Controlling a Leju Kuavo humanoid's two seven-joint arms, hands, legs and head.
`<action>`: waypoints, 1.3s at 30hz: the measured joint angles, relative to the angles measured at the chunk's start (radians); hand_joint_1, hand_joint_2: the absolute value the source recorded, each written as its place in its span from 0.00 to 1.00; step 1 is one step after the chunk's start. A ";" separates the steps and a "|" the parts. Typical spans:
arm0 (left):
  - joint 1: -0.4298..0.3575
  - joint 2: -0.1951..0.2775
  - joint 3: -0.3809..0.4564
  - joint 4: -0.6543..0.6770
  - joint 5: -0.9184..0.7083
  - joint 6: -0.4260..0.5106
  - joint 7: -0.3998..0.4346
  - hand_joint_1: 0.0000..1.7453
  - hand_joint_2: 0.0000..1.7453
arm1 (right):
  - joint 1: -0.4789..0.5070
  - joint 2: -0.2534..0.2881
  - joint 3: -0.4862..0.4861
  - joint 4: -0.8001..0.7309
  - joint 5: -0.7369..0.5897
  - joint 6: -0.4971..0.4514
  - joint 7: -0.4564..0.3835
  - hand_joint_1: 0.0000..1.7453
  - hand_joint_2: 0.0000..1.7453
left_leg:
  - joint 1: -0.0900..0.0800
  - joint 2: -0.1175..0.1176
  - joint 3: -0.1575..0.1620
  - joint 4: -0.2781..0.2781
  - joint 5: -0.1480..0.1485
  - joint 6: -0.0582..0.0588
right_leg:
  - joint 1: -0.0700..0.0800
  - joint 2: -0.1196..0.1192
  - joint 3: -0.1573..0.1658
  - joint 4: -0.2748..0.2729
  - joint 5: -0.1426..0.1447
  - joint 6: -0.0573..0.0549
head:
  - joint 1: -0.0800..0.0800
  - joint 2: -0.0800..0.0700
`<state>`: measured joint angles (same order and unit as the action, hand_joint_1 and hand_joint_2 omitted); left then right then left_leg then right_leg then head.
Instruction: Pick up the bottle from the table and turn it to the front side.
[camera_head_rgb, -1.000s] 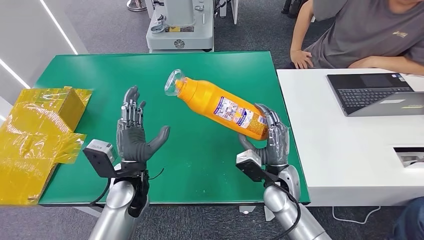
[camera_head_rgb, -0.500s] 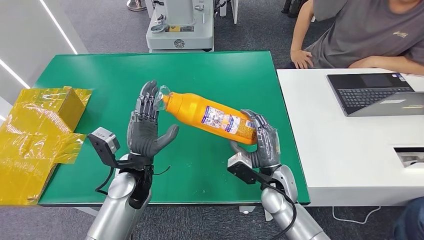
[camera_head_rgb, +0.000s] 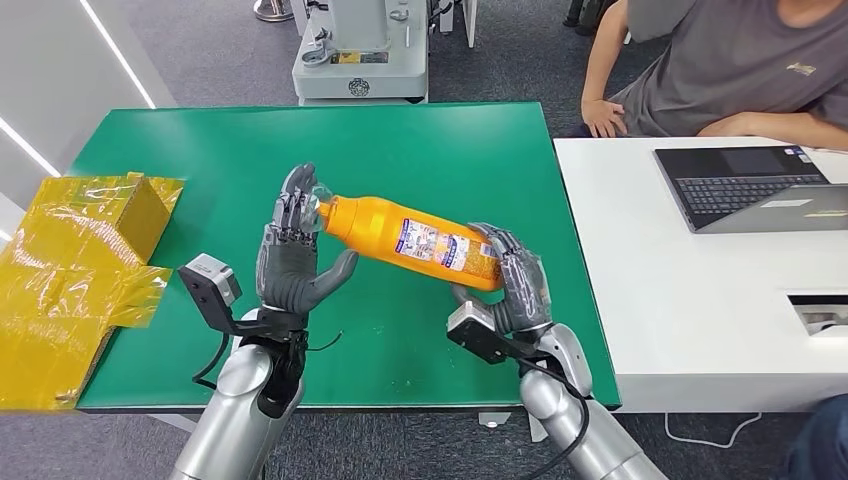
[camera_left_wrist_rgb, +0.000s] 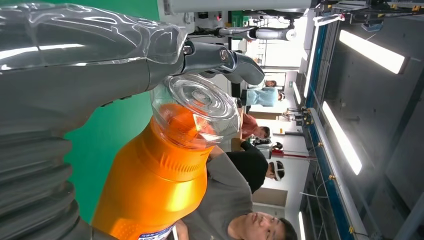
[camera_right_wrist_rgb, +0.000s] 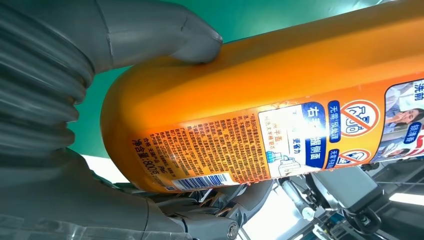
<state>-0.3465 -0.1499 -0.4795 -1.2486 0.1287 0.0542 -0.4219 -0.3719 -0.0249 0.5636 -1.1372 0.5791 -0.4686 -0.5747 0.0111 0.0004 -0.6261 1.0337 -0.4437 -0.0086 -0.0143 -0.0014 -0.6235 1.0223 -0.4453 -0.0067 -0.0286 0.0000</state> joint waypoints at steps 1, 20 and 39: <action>0.000 0.000 0.000 0.000 0.000 0.000 0.000 0.00 1.00 | -0.003 0.002 0.000 0.005 0.000 -0.001 -0.001 1.00 1.00 | 0.000 0.000 0.000 0.000 0.000 0.000 | 0.000 0.000 0.000 0.000 0.000 0.000 | 0.000 0.000; -0.010 -0.010 0.001 0.008 0.035 0.018 0.002 0.00 1.00 | -0.071 0.045 0.031 0.047 -0.029 -0.074 -0.046 1.00 1.00 | 0.000 0.000 0.000 0.000 0.000 0.000 | 0.000 -0.001 0.000 0.000 0.000 0.000 | 0.000 0.000; -0.009 -0.010 0.003 0.011 0.040 0.020 0.002 0.00 1.00 | -0.075 0.048 0.052 0.068 -0.054 -0.039 -0.033 1.00 1.00 | 0.000 0.000 0.000 0.000 0.000 0.000 | 0.000 -0.001 0.000 0.000 0.000 0.000 | 0.000 0.000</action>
<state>-0.3559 -0.1598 -0.4761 -1.2377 0.1690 0.0740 -0.4200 -0.4467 0.0231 0.6157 -1.0693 0.5248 -0.5074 -0.6081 0.0111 0.0000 -0.6266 1.0337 -0.4437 -0.0086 -0.0142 -0.0020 -0.6234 1.0224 -0.4454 -0.0066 -0.0286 0.0000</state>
